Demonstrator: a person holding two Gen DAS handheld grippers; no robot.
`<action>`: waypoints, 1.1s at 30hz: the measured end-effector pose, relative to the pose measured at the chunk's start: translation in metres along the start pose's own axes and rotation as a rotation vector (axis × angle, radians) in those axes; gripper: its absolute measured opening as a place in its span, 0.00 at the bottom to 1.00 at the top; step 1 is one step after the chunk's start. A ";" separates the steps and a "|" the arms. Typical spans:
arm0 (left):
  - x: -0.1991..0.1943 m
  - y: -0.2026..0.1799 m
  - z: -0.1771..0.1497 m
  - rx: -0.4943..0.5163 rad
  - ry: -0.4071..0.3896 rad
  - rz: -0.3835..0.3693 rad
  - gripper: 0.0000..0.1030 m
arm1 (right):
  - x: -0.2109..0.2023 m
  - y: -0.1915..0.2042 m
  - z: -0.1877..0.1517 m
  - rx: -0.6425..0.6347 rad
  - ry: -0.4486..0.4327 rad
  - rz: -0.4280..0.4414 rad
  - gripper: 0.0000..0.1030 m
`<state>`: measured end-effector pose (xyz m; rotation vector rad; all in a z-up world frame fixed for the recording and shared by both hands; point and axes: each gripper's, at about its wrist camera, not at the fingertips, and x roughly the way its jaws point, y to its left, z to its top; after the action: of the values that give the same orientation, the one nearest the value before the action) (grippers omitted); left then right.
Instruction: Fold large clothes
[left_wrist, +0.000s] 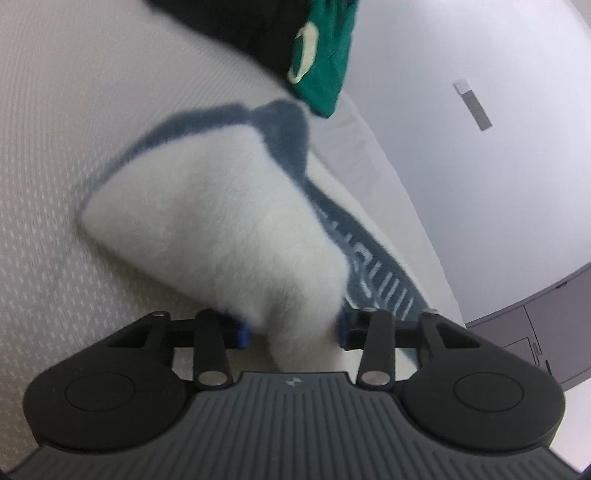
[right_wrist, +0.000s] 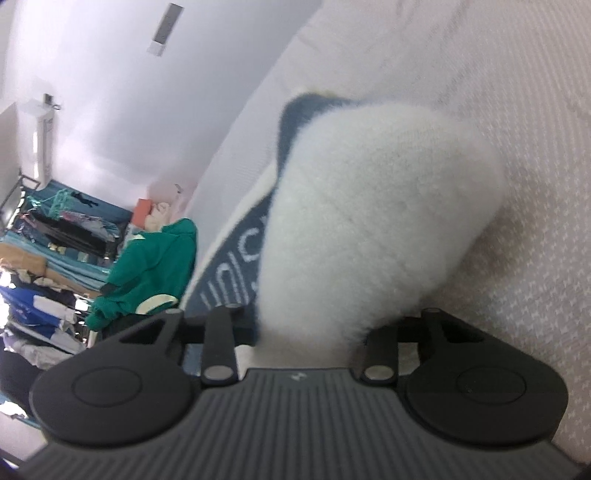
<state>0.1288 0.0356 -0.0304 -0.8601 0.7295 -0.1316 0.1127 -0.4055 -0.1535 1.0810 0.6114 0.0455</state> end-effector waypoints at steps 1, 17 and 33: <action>-0.004 -0.003 0.000 0.017 -0.009 -0.002 0.41 | -0.003 0.002 0.000 -0.005 -0.005 0.009 0.38; -0.039 -0.105 -0.001 0.170 -0.026 -0.090 0.30 | -0.078 0.048 0.048 -0.111 -0.076 0.090 0.36; 0.120 -0.329 -0.016 0.337 0.097 -0.193 0.28 | -0.111 0.049 0.222 -0.171 -0.280 0.030 0.35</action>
<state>0.2671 -0.2381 0.1390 -0.6026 0.6893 -0.4588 0.1404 -0.5978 0.0090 0.9109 0.3324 -0.0267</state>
